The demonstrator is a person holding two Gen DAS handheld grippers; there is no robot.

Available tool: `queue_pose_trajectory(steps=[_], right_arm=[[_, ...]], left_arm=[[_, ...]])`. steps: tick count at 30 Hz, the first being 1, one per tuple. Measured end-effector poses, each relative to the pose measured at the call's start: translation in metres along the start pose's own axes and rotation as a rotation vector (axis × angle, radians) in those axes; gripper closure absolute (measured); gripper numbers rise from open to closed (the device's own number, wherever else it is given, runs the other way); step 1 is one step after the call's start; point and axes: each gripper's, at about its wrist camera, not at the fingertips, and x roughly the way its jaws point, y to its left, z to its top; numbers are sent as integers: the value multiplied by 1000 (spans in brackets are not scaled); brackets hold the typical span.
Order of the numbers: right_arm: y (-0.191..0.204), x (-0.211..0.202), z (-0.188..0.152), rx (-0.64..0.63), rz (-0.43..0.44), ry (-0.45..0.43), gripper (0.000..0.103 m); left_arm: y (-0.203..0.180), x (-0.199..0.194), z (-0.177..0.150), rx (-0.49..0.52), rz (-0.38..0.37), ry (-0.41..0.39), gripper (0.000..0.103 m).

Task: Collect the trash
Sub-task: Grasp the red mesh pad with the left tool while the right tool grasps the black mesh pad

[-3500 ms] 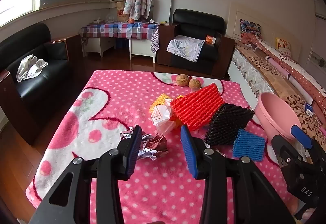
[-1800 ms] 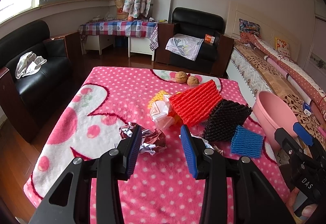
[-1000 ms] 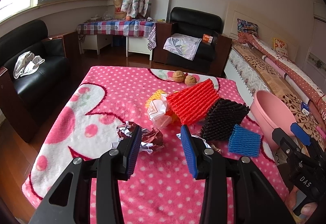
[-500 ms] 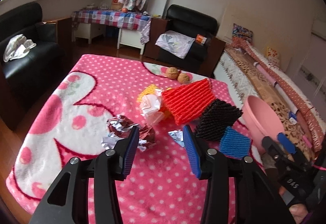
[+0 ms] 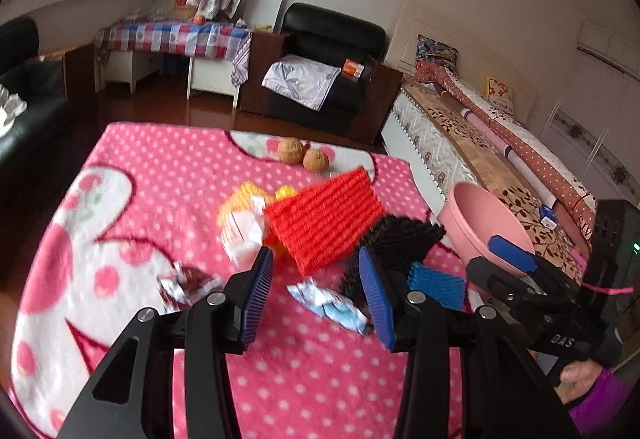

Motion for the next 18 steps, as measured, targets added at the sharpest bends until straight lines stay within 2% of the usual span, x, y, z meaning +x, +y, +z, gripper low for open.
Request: queue_pose_trajectory(steps=[5,9,11,12,14,15,16,18], right_arm=[[-9,32,11,-8,62,71,10],[-10,52,17,-17,115,108,10],[-9,59,21,-20,138,121,27],[-10,62,22,-17,155,134,32],[-9,68,22,-6,189,162,53],[-10,70,21,2,204,175,60],[-11,70,21,11,216,184,72],[-12,68,19,37,235,193,82]], left_arm=[[4,4,10,36,1,5,55],[1,14,15,102,-3,36,51],[-2,18,19,137,-11,46,48],[-4,21,22,158,-15,50,47],[-6,25,27,189,-23,55,44],[-7,28,32,205,-34,61,43],[-7,31,35,213,-42,66,42],[-7,38,40,237,-50,78,42]])
